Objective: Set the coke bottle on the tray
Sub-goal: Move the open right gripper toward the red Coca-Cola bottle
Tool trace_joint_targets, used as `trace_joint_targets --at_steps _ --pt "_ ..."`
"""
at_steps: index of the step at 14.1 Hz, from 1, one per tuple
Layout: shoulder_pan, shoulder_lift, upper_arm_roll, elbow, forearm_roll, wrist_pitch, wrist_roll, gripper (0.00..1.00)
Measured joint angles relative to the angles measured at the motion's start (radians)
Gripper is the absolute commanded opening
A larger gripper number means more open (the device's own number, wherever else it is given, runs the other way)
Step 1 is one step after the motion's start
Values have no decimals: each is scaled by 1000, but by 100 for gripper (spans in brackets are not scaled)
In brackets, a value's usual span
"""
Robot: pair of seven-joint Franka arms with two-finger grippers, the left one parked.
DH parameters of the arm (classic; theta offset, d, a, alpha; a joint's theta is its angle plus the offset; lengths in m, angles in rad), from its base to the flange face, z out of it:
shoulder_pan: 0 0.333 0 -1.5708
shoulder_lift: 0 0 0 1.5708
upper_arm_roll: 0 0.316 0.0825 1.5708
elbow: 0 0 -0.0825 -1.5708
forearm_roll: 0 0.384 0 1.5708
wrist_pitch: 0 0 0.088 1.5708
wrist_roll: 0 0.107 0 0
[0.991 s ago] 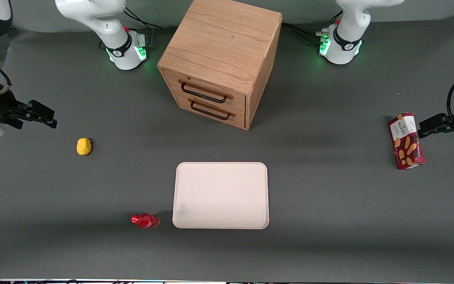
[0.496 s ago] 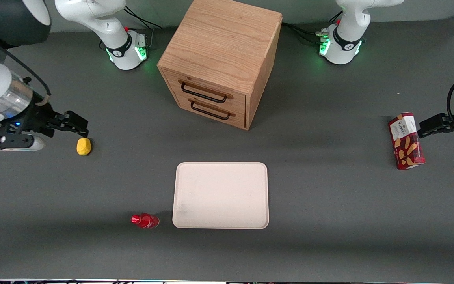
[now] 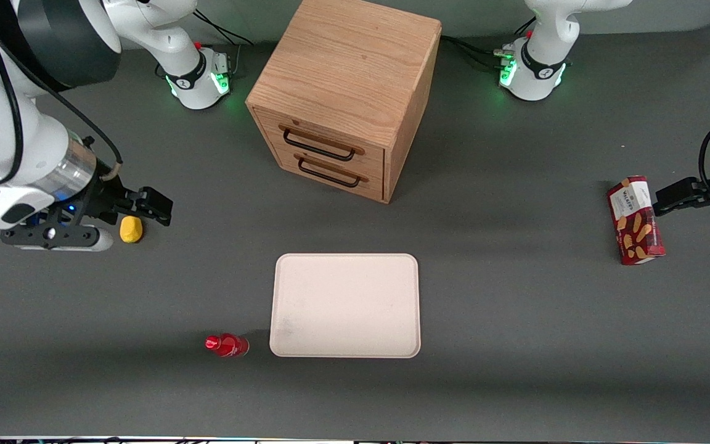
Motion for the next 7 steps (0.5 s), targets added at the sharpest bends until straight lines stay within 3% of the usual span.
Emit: trace_joint_targets --at_steps 7 --pt "-13 246 1 233 0 6 0 100"
